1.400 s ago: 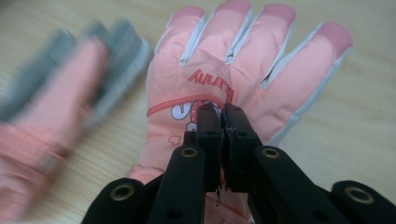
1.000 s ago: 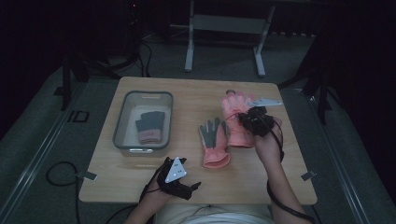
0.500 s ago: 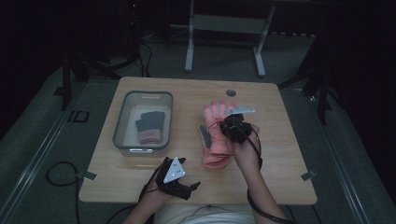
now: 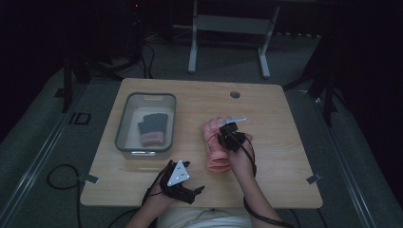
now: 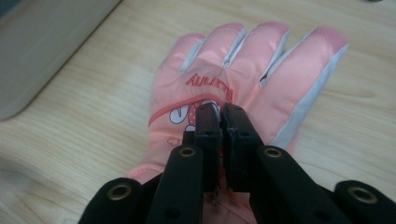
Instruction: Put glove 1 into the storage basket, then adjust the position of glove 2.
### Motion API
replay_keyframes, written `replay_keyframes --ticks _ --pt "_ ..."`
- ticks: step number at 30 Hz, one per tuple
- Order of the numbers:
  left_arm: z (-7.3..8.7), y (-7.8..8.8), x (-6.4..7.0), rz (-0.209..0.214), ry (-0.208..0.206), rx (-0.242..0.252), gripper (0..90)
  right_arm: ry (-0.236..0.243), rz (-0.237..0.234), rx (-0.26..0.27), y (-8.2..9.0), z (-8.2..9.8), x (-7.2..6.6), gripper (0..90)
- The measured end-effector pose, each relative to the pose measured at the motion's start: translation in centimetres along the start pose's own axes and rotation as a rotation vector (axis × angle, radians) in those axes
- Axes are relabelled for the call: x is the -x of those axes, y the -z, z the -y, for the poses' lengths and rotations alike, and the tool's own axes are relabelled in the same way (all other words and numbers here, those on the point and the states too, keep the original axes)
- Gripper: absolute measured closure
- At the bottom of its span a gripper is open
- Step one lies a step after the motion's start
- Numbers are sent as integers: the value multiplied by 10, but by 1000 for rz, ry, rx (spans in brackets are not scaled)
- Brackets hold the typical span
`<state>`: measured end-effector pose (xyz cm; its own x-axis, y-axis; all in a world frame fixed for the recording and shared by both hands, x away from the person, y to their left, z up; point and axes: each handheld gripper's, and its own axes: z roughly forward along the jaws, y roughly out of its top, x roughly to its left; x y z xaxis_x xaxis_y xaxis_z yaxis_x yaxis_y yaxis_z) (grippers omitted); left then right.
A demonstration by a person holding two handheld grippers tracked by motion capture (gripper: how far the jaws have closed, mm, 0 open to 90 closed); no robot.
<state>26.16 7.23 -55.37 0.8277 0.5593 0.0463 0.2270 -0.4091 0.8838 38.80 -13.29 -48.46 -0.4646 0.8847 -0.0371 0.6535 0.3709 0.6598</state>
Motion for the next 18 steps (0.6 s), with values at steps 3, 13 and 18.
replay_keyframes --ticks 3,13,18 --pt "0 0 0 0 6 2 25 0 3 -9 -7 1 -1 829" --pt "-2 1 -1 -9 12 -5 26 19 -51 30 8 -3 1 676" --pt "-15 4 0 -12 13 10 36 23 -62 78 26 -2 17 656"
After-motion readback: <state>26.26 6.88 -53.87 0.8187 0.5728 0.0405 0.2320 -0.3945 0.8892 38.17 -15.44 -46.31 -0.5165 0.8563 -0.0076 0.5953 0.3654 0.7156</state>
